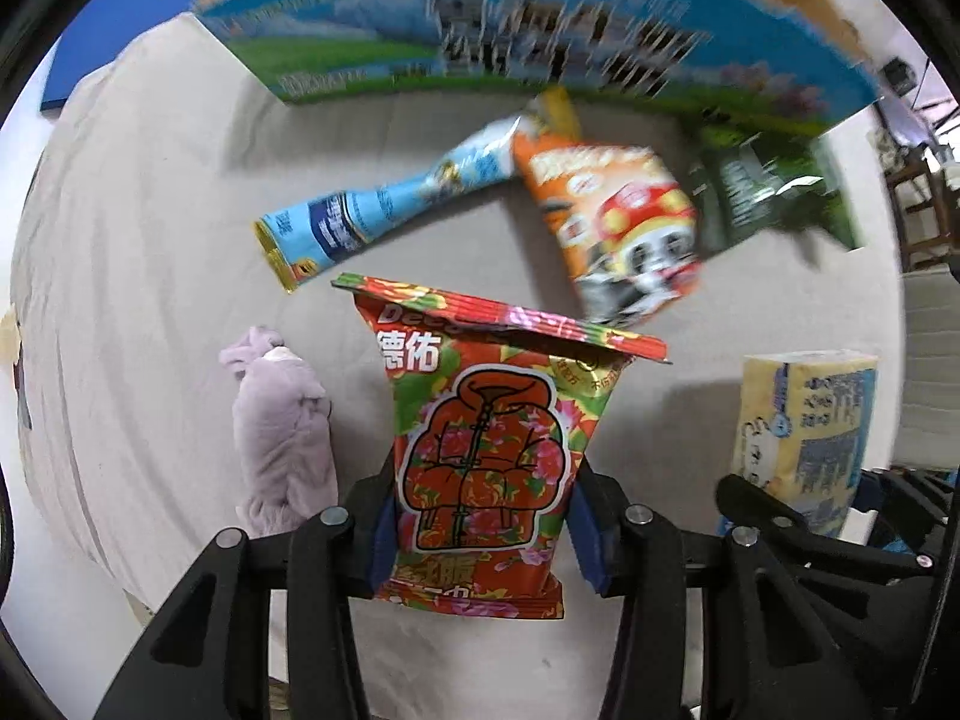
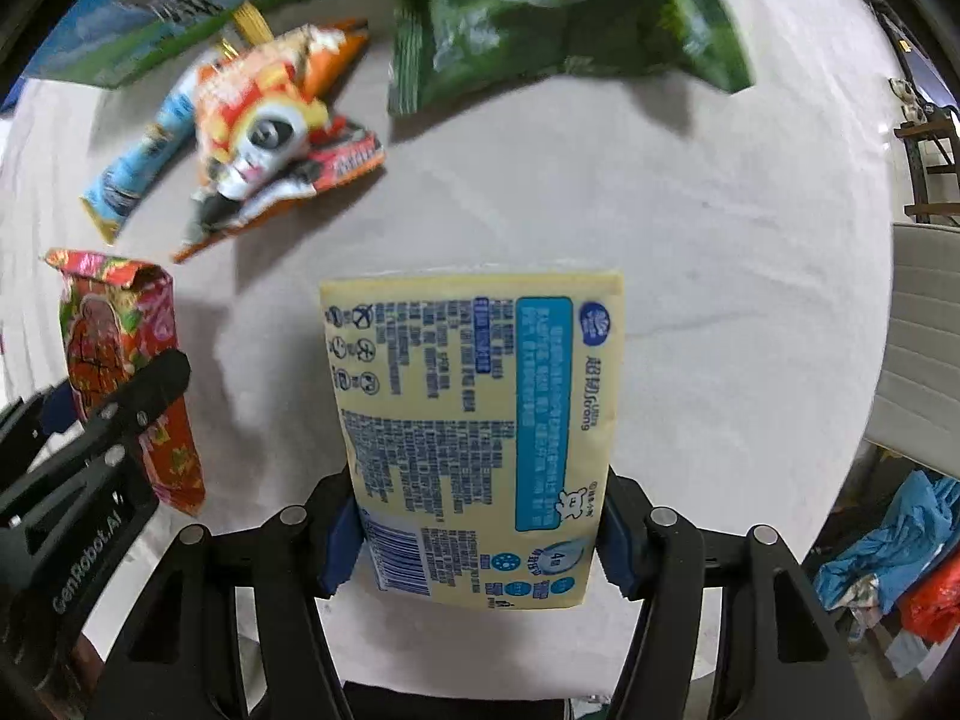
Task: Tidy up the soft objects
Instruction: 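Carry both items into the cardboard box and open both tools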
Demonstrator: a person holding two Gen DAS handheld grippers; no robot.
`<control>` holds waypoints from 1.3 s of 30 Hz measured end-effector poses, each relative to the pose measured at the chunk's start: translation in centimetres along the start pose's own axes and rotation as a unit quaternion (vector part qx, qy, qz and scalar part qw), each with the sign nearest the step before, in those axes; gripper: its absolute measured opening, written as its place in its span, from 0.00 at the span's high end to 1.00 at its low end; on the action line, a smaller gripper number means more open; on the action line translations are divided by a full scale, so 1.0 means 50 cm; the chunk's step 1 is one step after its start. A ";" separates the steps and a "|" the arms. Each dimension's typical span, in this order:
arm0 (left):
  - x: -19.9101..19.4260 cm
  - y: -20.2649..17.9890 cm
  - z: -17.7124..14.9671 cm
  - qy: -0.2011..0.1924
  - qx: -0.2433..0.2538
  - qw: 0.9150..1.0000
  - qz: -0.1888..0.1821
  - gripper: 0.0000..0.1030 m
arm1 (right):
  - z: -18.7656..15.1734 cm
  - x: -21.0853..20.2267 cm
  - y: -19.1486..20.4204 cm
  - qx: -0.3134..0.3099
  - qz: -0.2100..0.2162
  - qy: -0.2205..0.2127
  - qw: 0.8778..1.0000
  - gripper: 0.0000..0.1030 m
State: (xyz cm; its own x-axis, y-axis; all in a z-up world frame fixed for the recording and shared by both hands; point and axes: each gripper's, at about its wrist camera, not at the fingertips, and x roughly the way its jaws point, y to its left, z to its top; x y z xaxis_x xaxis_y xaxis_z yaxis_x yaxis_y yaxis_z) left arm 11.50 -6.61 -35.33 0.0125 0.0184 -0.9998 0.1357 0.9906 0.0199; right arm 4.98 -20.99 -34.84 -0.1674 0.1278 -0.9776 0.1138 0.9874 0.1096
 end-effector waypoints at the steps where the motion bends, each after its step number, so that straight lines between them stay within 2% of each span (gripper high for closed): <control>1: -0.018 -0.004 -0.001 -0.006 -0.001 1.000 -0.005 0.57 | -0.011 -0.024 -0.017 -0.001 0.004 -0.006 1.000 0.36; 6: -0.129 -0.017 0.010 -0.046 -0.008 0.998 -0.029 0.57 | -0.063 -0.104 -0.062 -0.014 0.021 -0.052 0.998 0.36; 8: -0.178 -0.023 0.029 -0.064 -0.009 0.997 -0.043 0.57 | -0.073 -0.136 -0.058 -0.017 0.028 -0.066 0.997 0.37; 9: -0.203 0.004 0.051 -0.068 -0.009 0.996 -0.049 0.57 | -0.074 -0.158 -0.067 -0.018 0.034 -0.075 0.996 0.37; 15: -0.356 0.012 0.145 -0.118 0.004 0.990 -0.077 0.57 | -0.046 -0.291 -0.069 -0.032 0.053 -0.125 0.990 0.37; 19: -0.388 0.019 0.248 -0.131 0.013 0.987 -0.090 0.57 | -0.001 -0.343 -0.080 -0.028 0.056 -0.153 0.986 0.37; 22: -0.365 0.045 0.327 -0.119 0.009 0.987 -0.111 0.57 | 0.054 -0.371 -0.092 -0.016 0.051 -0.168 0.984 0.37; 26: -0.321 0.070 0.455 -0.081 -0.002 0.986 -0.147 0.57 | 0.136 -0.357 -0.117 0.005 0.048 -0.175 0.983 0.36; 30: -0.244 0.073 0.554 -0.032 -0.010 0.983 -0.181 0.57 | 0.264 -0.318 -0.110 0.014 0.040 -0.158 0.987 0.36; 35: -0.155 0.050 0.641 0.007 -0.001 0.982 -0.191 0.57 | 0.438 -0.303 -0.093 0.014 0.030 -0.137 0.990 0.36; 39: -0.106 0.031 0.692 0.020 0.009 0.982 -0.187 0.57 | 0.504 -0.268 -0.067 0.009 0.016 -0.120 0.993 0.36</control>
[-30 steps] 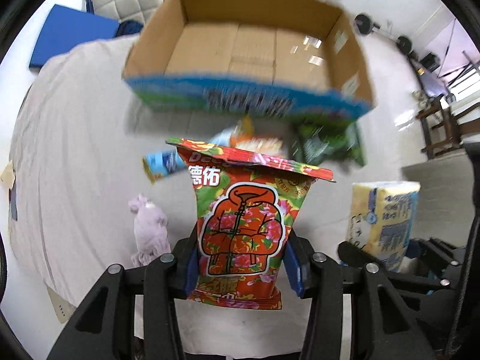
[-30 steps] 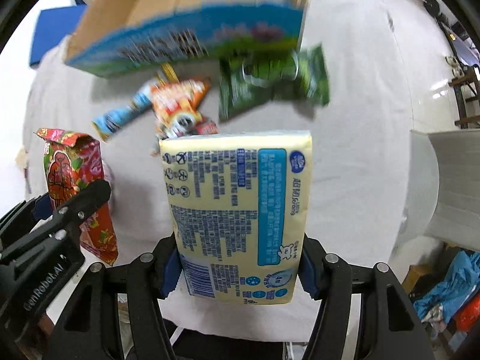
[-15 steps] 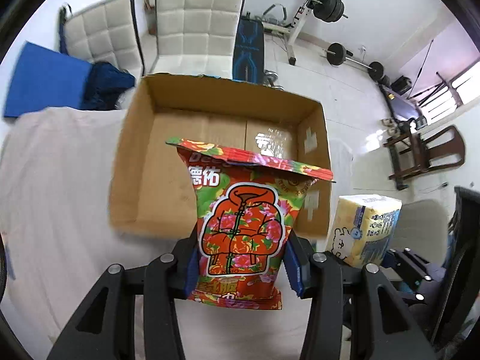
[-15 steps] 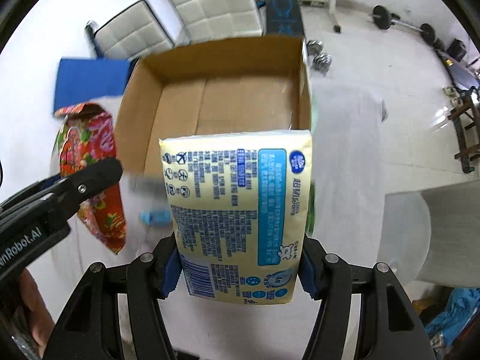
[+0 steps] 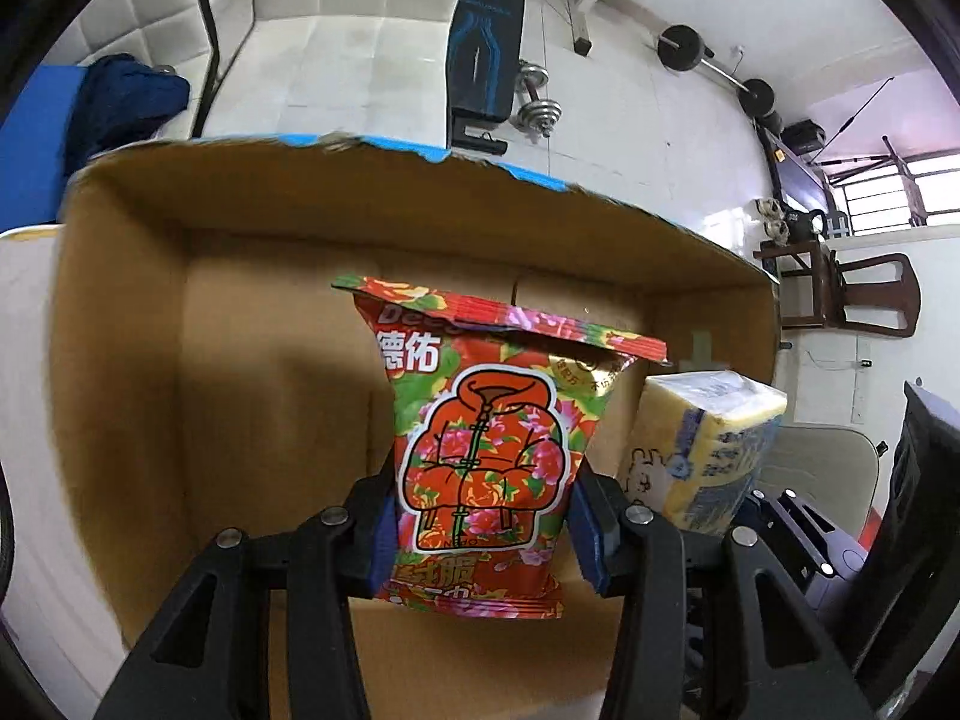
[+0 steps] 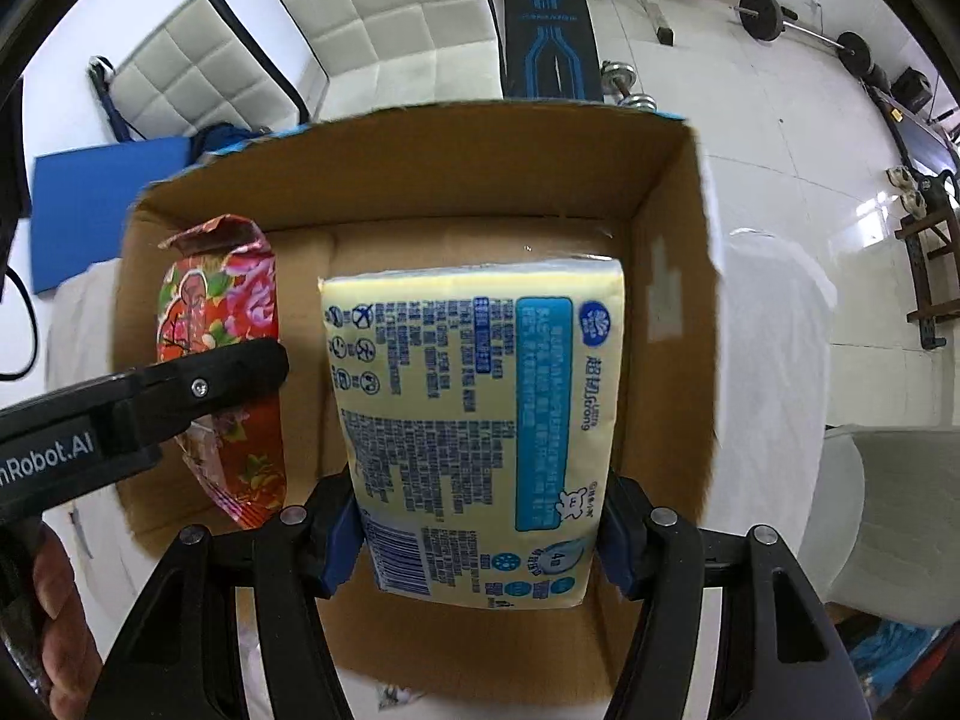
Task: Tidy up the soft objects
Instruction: 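Carry both items into the cardboard box and open both tools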
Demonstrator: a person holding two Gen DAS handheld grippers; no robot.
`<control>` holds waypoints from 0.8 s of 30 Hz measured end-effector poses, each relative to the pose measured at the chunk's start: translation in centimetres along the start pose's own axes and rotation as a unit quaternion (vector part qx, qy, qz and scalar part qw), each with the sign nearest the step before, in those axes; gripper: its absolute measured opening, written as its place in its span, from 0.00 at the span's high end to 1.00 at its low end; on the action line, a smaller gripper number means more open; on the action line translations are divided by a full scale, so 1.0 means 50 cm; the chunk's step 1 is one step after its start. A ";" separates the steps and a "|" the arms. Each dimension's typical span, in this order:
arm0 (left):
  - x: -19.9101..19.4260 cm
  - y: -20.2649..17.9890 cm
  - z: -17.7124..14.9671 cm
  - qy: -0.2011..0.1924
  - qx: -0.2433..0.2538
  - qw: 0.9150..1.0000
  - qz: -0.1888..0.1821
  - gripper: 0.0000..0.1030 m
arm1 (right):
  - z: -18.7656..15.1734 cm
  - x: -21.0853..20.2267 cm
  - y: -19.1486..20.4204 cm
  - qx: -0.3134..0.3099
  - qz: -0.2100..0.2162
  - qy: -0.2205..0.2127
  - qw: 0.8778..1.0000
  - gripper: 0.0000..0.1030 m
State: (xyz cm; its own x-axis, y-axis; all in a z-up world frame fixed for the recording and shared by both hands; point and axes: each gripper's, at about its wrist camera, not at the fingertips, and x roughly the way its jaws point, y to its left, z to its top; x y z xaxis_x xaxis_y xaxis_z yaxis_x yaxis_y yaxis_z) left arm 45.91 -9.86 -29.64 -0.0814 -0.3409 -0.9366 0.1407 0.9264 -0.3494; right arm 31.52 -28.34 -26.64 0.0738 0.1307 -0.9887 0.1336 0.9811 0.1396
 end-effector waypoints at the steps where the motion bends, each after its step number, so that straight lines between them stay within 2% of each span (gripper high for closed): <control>1: 0.009 0.002 0.010 0.003 -0.001 1.000 0.001 0.57 | 0.017 0.015 0.002 -0.003 -0.008 0.002 1.000 0.36; 6: 0.040 0.005 0.036 0.023 -0.001 1.000 -0.002 0.57 | 0.069 0.072 0.004 0.000 -0.019 0.012 1.000 0.36; 8: 0.044 0.007 0.043 0.025 -0.005 1.000 -0.003 0.56 | 0.084 0.089 0.002 0.001 -0.008 0.021 1.000 0.36; 14: 0.035 0.012 0.034 0.022 -0.014 1.000 0.017 0.56 | 0.097 0.108 -0.005 0.008 -0.003 0.035 0.999 0.34; 15: 0.031 0.012 0.032 0.021 -0.011 0.999 0.022 0.55 | 0.097 0.106 -0.005 0.008 0.000 0.034 0.999 0.31; 17: 0.019 0.014 0.024 0.015 -0.006 0.999 0.034 0.48 | 0.105 0.111 -0.003 0.004 -0.002 0.030 1.000 0.30; 20: 0.000 0.014 0.006 -0.003 0.007 0.998 0.061 0.37 | 0.099 0.101 0.007 0.002 -0.002 0.021 1.000 0.22; 22: -0.010 0.022 -0.009 -0.014 0.016 0.997 0.077 0.29 | 0.088 0.092 0.014 0.001 -0.003 0.015 1.000 0.04; 24: -0.022 0.025 -0.028 -0.023 0.024 0.995 0.090 0.17 | 0.064 0.075 0.022 -0.004 -0.011 0.006 1.000 0.01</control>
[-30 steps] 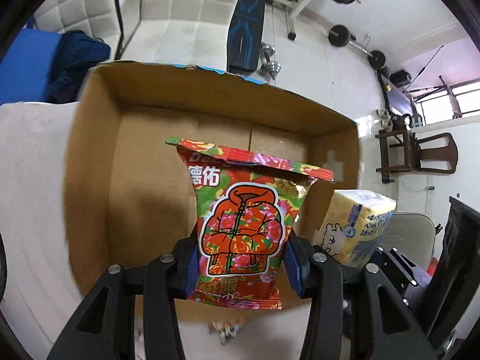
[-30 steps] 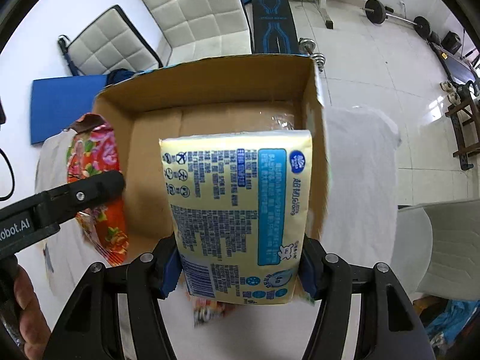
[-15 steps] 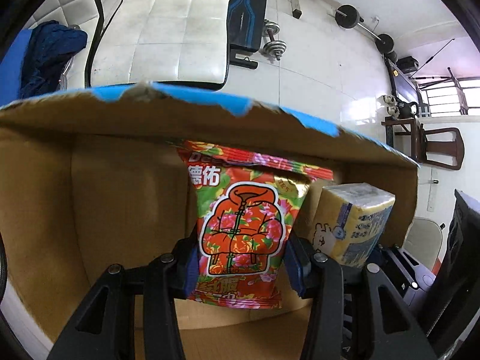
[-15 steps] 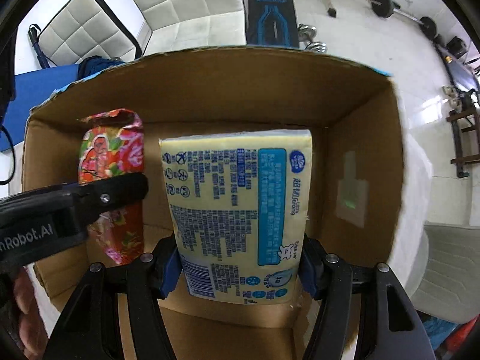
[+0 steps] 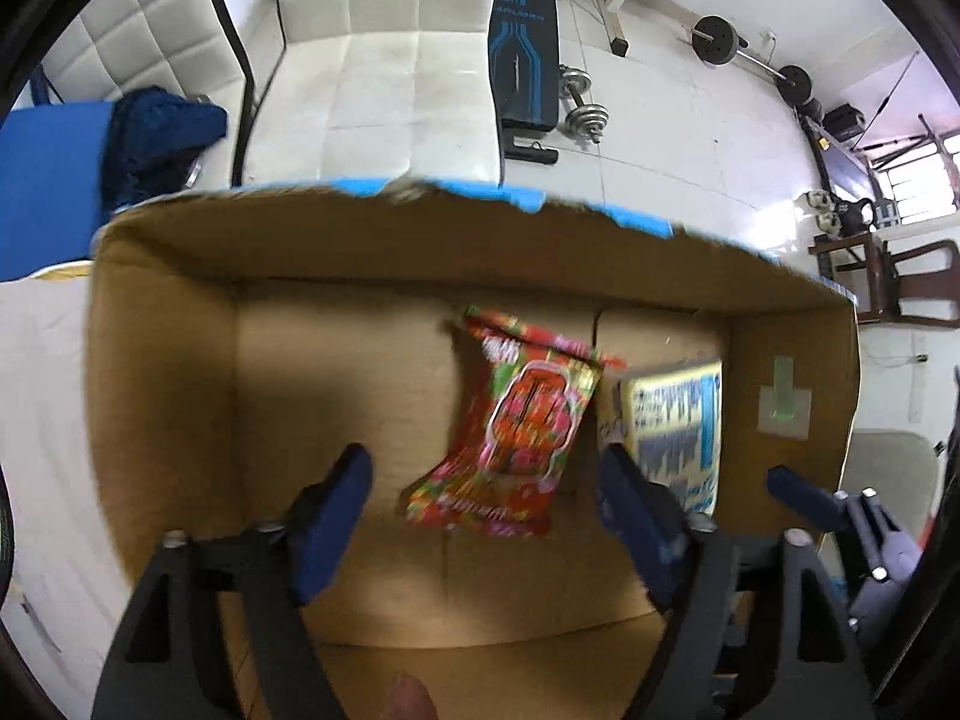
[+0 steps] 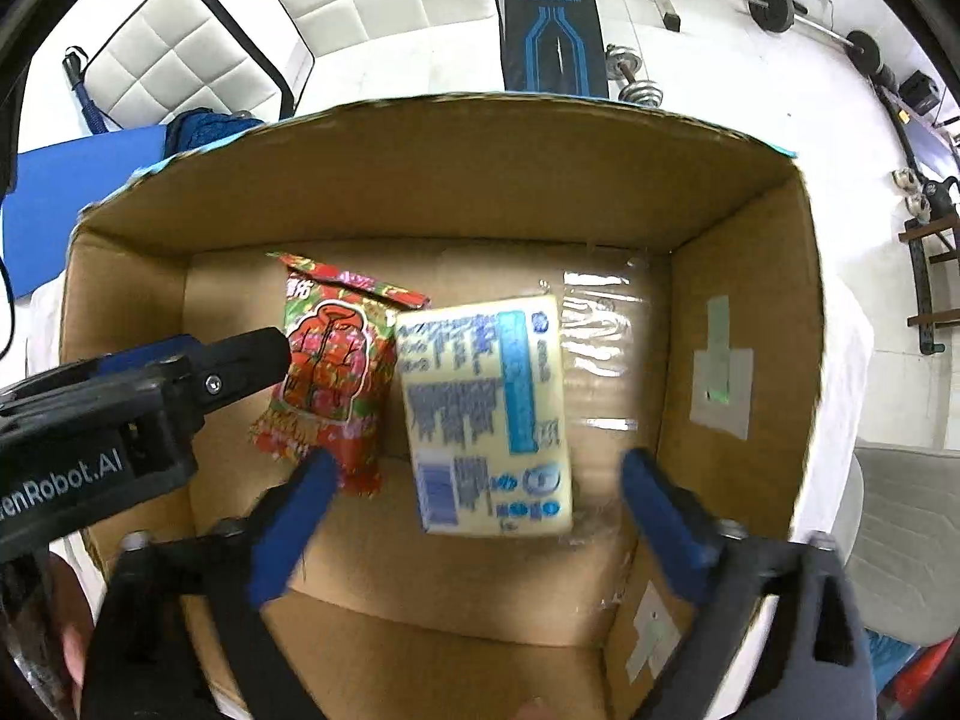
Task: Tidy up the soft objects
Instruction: 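Carry both items into the cardboard box and open both tools, then withdraw both tools and move the right tool to the green snack bag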
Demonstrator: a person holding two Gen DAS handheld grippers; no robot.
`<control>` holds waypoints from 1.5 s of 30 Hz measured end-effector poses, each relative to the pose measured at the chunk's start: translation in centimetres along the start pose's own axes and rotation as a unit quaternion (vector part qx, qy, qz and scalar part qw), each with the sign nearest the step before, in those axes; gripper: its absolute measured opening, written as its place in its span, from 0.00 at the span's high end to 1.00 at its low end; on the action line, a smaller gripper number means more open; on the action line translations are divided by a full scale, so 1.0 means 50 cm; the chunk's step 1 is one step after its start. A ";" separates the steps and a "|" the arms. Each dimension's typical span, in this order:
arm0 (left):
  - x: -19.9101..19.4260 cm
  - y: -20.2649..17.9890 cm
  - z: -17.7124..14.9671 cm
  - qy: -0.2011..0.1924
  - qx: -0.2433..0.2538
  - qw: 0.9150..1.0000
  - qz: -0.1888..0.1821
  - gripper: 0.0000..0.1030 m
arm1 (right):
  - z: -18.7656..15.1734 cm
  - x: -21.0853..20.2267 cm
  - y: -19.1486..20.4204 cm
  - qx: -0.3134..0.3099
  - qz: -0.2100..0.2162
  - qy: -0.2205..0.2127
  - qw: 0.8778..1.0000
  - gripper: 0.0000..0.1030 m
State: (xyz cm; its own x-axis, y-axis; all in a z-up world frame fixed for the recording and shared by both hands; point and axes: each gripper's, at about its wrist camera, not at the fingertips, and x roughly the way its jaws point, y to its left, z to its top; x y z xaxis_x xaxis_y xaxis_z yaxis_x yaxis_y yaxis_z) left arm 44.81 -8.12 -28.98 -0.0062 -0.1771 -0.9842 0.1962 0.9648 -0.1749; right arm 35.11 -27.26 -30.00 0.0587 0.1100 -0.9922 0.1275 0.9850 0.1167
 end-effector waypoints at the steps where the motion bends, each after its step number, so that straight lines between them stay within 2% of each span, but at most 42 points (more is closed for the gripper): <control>1: -0.007 0.000 -0.009 -0.006 0.004 1.000 0.007 0.14 | -0.008 -0.006 0.002 0.001 -0.003 -0.003 1.000 0.00; 2: -0.016 0.000 -0.021 -0.011 0.010 1.000 0.011 0.10 | -0.017 -0.014 0.006 0.006 0.002 -0.004 1.000 0.00; 8: -0.080 0.010 -0.088 -0.056 0.022 0.998 0.033 0.04 | -0.066 -0.050 0.010 0.040 0.000 -0.026 0.999 0.00; 17: -0.162 0.007 -0.160 -0.111 0.031 0.992 0.049 0.04 | -0.134 -0.109 0.049 0.038 -0.032 -0.073 0.996 0.00; 23: -0.225 -0.009 -0.219 -0.138 0.033 0.988 0.053 0.04 | -0.215 -0.199 0.054 0.032 -0.047 -0.112 0.992 0.00; 29: -0.278 -0.026 -0.274 -0.168 0.031 0.983 0.061 0.04 | -0.274 -0.274 0.059 0.028 -0.038 -0.137 0.989 0.00; 33: -0.292 -0.027 -0.309 -0.170 0.011 0.984 0.052 0.04 | -0.317 -0.308 0.048 0.035 -0.018 -0.136 0.990 0.00; 37: -0.277 -0.013 -0.352 -0.158 -0.009 0.985 0.063 0.04 | -0.362 -0.298 0.012 0.061 0.004 -0.124 0.990 0.00; 41: -0.228 0.015 -0.405 -0.130 -0.031 0.988 0.083 0.04 | -0.414 -0.237 -0.047 0.119 0.041 -0.089 0.988 0.00; 45: -0.148 0.032 -0.450 -0.086 -0.047 0.990 0.105 0.04 | -0.462 -0.121 -0.118 0.213 0.081 -0.039 0.973 0.00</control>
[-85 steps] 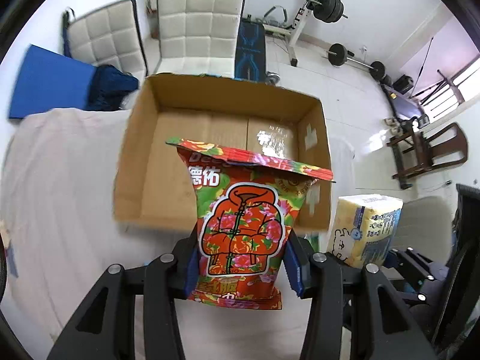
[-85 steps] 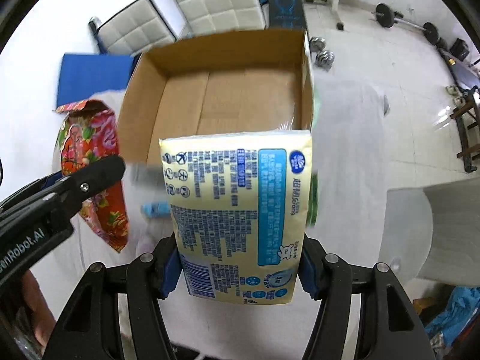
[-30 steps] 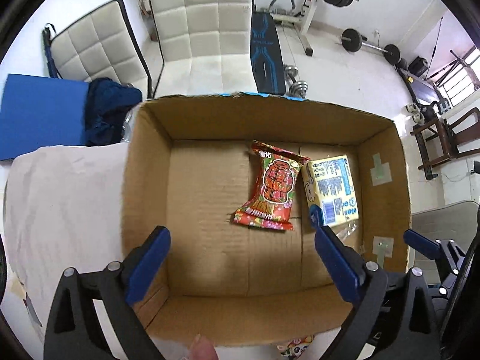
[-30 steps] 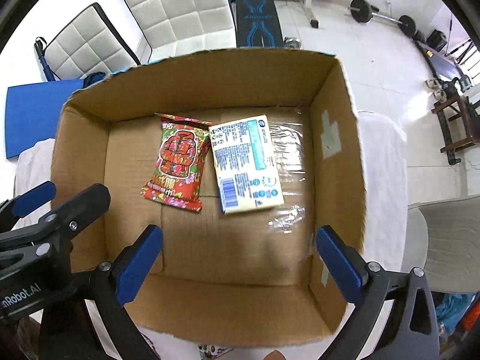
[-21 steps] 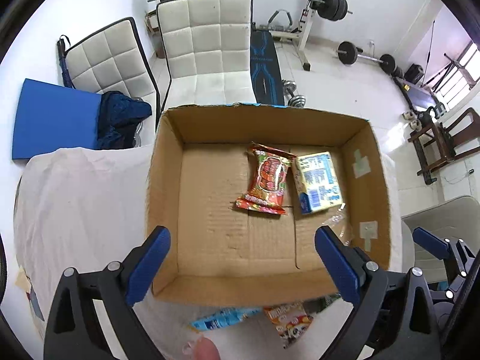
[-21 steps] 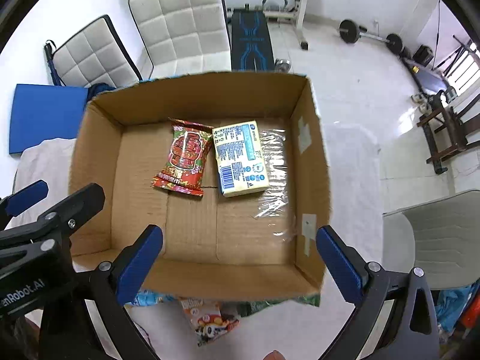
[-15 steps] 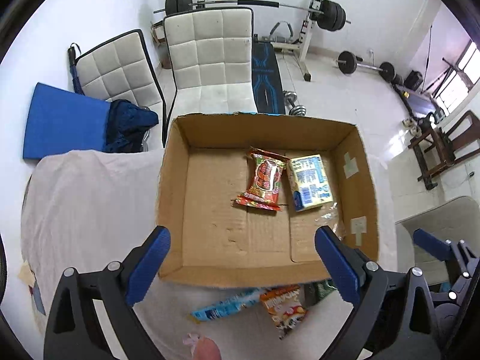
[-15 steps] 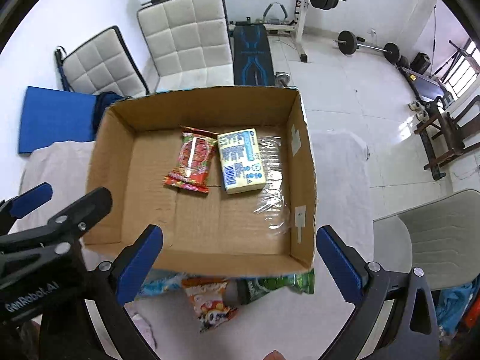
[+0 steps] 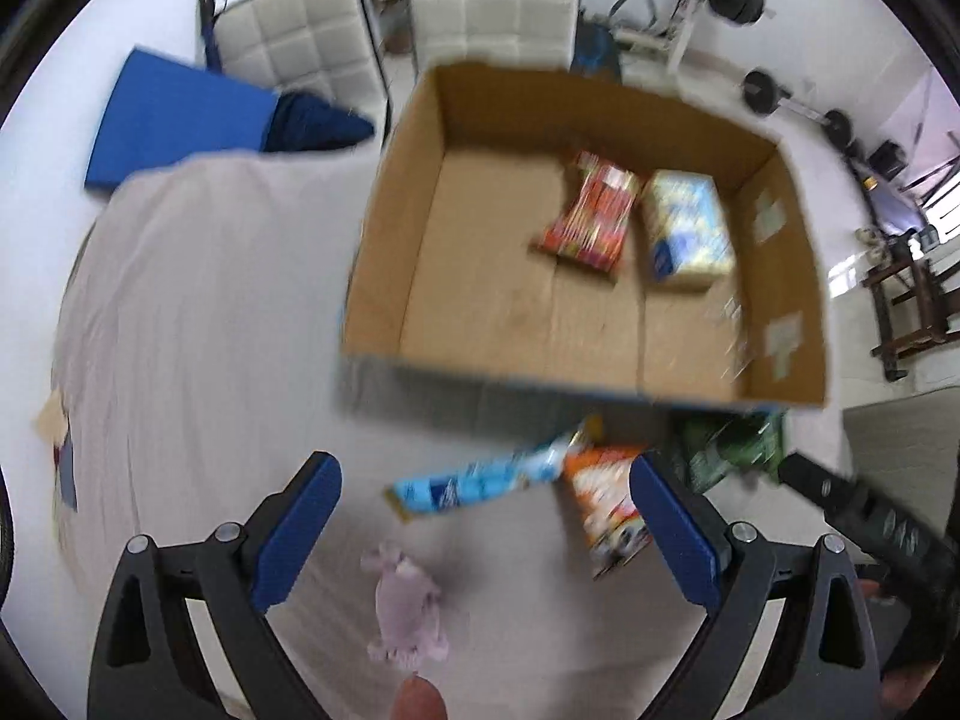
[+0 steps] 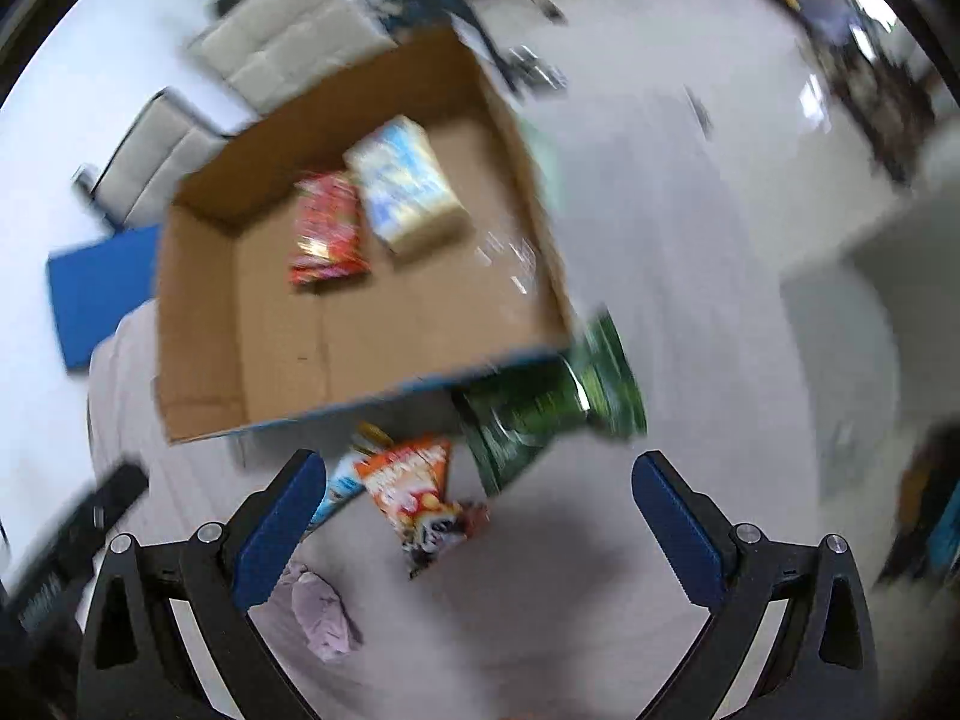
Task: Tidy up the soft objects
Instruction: 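Withdraw both tools and move the right tool to the green snack bag, then grasp the lilac cloth toy with left tool while right tool holds green bag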
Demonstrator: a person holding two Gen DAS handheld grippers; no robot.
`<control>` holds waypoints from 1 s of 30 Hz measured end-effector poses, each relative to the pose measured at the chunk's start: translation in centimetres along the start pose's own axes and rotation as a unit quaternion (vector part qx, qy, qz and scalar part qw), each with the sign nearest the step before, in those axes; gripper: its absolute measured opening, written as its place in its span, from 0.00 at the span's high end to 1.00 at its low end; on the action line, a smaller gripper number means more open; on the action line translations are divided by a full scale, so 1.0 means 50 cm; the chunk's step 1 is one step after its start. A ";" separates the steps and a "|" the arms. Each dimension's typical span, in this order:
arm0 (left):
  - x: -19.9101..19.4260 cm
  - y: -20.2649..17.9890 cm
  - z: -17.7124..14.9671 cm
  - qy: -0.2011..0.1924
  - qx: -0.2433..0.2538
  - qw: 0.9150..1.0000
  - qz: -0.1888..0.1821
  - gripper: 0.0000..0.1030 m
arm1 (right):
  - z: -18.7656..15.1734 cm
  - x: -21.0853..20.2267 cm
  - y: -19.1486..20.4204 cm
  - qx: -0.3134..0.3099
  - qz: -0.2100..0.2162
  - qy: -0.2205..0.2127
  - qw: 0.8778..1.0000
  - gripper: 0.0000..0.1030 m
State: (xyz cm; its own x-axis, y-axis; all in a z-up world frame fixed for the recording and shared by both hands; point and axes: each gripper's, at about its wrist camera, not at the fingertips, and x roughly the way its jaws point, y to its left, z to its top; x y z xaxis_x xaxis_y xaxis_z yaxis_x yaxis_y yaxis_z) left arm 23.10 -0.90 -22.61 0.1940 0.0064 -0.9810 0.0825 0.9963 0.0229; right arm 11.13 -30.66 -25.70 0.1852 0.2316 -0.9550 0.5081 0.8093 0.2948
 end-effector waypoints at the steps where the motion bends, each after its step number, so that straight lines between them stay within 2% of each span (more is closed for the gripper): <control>1: 0.011 -0.001 -0.010 0.006 0.000 1.000 0.005 0.04 | -0.003 0.025 -0.020 0.019 0.002 0.013 1.000 0.00; 4: 0.053 -0.005 -0.043 0.025 -0.004 0.999 0.021 0.04 | -0.003 0.096 -0.066 0.070 0.014 0.041 0.997 0.00; 8: 0.106 -0.010 -0.077 0.059 -0.013 0.998 0.025 0.04 | 0.004 0.166 -0.103 0.119 0.029 0.052 0.991 0.04; 10: 0.132 -0.011 -0.091 0.075 -0.018 0.997 0.023 0.04 | 0.007 0.199 -0.118 0.141 0.043 0.056 0.987 0.16; 12: 0.155 -0.011 -0.101 0.091 -0.023 0.995 0.022 0.04 | 0.007 0.219 -0.126 0.158 0.072 0.056 0.983 0.23; 14: 0.169 -0.010 -0.108 0.099 -0.026 0.994 0.022 0.04 | 0.007 0.226 -0.128 0.164 0.077 0.047 0.982 0.25; 15: 0.173 -0.009 -0.111 0.102 -0.028 0.994 0.022 0.04 | 0.008 0.220 -0.125 0.157 0.086 0.033 0.983 0.35; 16: 0.176 -0.011 -0.113 0.104 -0.029 0.994 0.021 0.04 | 0.010 0.219 -0.122 0.144 0.091 0.031 0.985 0.53; 19: 0.185 -0.017 -0.116 0.107 -0.028 0.994 0.019 0.04 | 0.008 0.208 -0.123 0.112 0.082 0.039 0.990 0.63; 25: 0.191 -0.058 -0.128 0.115 -0.010 0.993 0.004 0.04 | -0.020 0.159 -0.160 0.012 0.027 0.075 0.997 0.67; 30: 0.200 -0.077 -0.142 0.121 -0.014 0.993 -0.004 0.04 | -0.033 0.124 -0.223 -0.048 -0.044 0.110 0.992 0.66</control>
State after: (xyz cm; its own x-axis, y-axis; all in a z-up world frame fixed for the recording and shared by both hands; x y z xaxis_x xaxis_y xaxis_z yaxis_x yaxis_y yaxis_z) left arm 17.78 -4.05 -33.87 -0.0466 0.0158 -0.9988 0.0560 0.9983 0.0132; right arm 5.24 -37.34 -34.98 -0.0504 0.2611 -0.9640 0.4289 0.8773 0.2152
